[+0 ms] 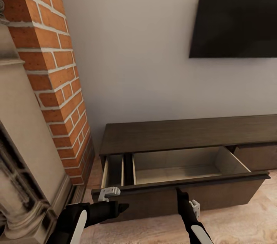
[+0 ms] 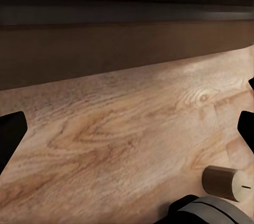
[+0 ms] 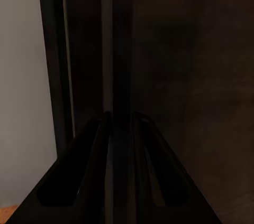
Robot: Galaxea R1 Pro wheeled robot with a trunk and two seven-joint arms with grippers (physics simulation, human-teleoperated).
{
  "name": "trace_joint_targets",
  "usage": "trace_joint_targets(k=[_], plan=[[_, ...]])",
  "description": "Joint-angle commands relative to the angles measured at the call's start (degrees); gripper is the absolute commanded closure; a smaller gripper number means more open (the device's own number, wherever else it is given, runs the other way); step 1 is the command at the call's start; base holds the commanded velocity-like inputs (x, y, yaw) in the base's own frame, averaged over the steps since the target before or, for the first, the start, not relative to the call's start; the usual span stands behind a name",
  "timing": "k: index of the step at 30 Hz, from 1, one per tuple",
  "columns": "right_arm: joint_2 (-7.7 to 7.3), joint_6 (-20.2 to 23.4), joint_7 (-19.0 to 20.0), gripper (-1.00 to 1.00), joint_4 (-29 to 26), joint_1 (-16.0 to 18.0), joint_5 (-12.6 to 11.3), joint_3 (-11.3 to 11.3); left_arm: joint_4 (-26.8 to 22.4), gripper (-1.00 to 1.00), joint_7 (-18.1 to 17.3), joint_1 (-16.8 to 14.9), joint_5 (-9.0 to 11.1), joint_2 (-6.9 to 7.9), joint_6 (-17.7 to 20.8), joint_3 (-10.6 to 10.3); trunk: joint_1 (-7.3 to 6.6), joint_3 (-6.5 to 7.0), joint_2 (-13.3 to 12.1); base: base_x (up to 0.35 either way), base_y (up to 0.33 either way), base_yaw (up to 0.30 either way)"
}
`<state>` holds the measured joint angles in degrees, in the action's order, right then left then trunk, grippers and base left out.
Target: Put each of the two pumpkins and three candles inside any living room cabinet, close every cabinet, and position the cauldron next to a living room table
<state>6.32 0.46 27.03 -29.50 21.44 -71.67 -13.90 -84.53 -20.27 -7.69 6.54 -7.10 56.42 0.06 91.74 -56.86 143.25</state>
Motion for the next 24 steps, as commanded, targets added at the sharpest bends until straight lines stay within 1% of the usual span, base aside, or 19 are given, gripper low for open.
trace_joint_targets(k=[1,14,18,24], plan=[[0.98,0.1,0.4,1.00,0.3,0.0,0.2,0.5,0.0,-1.00,0.2,0.0,0.5,-0.02,0.4,0.0,-0.02,-0.06,0.0,-0.030,0.000,0.000],[0.98,0.1,0.4,1.00,0.3,0.0,0.2,0.5,0.0,-1.00,0.2,0.0,0.5,-0.02,0.4,0.0,-0.02,-0.06,0.0,-0.048,0.000,0.000],[0.98,0.1,0.4,1.00,0.3,0.0,0.2,0.5,0.0,-1.00,0.2,0.0,0.5,-0.02,0.4,0.0,-0.02,-0.06,0.0,-0.109,0.000,0.000],[0.98,0.1,0.4,1.00,0.3,0.0,0.2,0.5,0.0,-1.00,0.2,0.0,0.5,-0.02,0.4,0.0,-0.02,-0.06,0.0,-0.020,0.000,0.000]])
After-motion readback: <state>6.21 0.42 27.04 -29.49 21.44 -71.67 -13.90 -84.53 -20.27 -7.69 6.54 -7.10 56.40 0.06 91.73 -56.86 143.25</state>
